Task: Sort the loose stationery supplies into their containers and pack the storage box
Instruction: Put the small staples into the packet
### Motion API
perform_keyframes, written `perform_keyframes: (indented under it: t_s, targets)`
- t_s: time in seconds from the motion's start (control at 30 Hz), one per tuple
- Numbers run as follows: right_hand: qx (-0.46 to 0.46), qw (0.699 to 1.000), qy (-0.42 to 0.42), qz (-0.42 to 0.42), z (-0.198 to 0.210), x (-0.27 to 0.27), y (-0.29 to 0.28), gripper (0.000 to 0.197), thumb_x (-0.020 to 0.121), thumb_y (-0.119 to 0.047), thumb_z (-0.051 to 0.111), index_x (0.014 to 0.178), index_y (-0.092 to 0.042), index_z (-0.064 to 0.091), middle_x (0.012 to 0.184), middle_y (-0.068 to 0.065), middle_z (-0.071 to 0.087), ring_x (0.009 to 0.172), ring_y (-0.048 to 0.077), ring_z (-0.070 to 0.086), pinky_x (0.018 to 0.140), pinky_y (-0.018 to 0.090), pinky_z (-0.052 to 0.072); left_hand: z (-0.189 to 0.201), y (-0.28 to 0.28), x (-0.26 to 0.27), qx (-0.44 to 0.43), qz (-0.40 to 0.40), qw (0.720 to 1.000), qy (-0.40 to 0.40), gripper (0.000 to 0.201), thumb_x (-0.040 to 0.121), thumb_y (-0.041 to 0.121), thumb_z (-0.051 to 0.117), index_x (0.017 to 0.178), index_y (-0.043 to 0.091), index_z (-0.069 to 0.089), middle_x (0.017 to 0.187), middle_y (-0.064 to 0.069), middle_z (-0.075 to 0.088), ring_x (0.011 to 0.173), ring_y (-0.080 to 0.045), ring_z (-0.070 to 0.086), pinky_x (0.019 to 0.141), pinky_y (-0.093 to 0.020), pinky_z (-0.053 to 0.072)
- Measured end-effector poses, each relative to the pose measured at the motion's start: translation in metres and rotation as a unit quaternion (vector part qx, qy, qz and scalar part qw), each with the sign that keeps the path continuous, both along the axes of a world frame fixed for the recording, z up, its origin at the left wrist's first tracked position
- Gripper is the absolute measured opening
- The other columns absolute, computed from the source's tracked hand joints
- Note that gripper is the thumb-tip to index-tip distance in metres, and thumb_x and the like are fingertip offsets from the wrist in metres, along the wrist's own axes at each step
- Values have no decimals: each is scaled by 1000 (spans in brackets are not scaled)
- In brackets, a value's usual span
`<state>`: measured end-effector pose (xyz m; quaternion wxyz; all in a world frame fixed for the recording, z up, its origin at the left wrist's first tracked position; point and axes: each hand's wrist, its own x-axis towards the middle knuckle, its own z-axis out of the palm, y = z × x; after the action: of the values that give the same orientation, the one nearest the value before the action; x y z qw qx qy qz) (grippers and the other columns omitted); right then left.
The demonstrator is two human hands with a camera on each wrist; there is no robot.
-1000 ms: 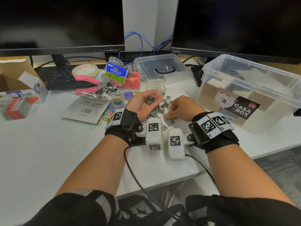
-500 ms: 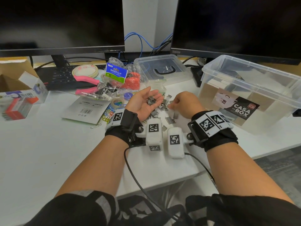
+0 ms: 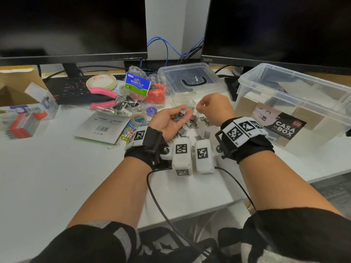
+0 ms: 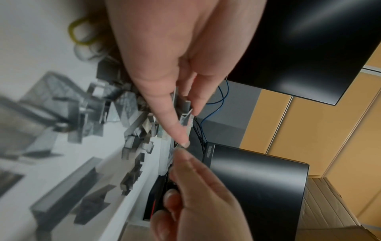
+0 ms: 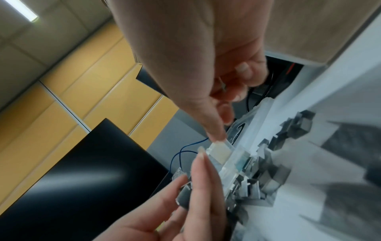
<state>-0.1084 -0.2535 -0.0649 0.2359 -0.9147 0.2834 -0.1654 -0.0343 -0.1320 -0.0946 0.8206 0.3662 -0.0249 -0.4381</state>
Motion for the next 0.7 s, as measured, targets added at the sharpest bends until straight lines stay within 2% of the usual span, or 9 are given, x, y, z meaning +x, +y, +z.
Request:
perform_keyframes:
  t_s: [0.07,0.13,0.2,0.27,0.37,0.43,0.5,0.6,0.7]
  targets:
    - [-1,995,90,33,-1,-1,0,18,86,-21,66,102,-15,70,108,7,66,83,17,57,76,25,45,1,0,1,4,19,1000,2,14,96,-5,41,92,-5,55,90,-21,57,80,-27,61,93,-37,47]
    - [-17,984,165,72,0,-3,4,32,84,-21,68,116,-20,66,121,4,60,102,18,56,81,21,39,1,-1,2,2,36,999,11,11,95,-4,43,101,-4,52,91,-21,56,81,-27,62,87,-35,50]
    - [-38,972,212,100,2,-4,8,43,85,-21,66,127,-23,58,127,4,56,115,20,52,87,22,38,-1,-1,3,2,47,999,13,14,95,-4,45,107,-3,52,92,-20,56,82,-27,62,77,-34,54]
    - [-49,970,214,106,1,-3,8,43,84,-19,67,126,-23,59,125,4,57,111,19,53,86,23,39,0,-1,3,5,47,999,8,11,94,-3,46,101,-4,55,92,-20,56,81,-27,62,74,-32,54]
    - [-35,977,186,99,-2,-1,7,31,81,-17,70,111,-20,66,114,3,61,89,13,51,75,20,37,-1,-1,4,1,49,999,7,9,94,-2,45,94,-3,55,92,-20,56,82,-26,62,85,-34,51]
    - [-21,980,174,89,-5,-1,7,28,79,-17,72,106,-19,64,111,3,61,86,12,50,73,21,37,-2,-1,4,3,49,999,2,9,94,-3,45,94,-3,54,90,-21,57,82,-27,62,89,-37,49]
    - [-13,982,169,80,-7,0,7,39,78,-19,74,114,-18,58,115,5,60,94,16,53,76,22,39,-2,-1,4,4,47,999,-4,9,94,-4,45,94,-3,54,90,-21,57,83,-29,62,89,-38,48]
    - [-27,978,189,83,-8,2,7,57,81,-27,71,132,-17,48,127,11,53,114,24,52,91,29,43,-2,0,3,0,46,999,-13,13,94,-6,42,98,-3,54,92,-20,57,83,-30,61,89,-39,48]
    - [-57,969,224,89,-9,3,7,48,89,-32,61,133,-15,50,130,16,49,117,27,49,96,32,41,-2,0,3,-6,47,999,-12,15,94,-8,40,102,-2,52,90,-20,57,81,-30,61,89,-40,48]
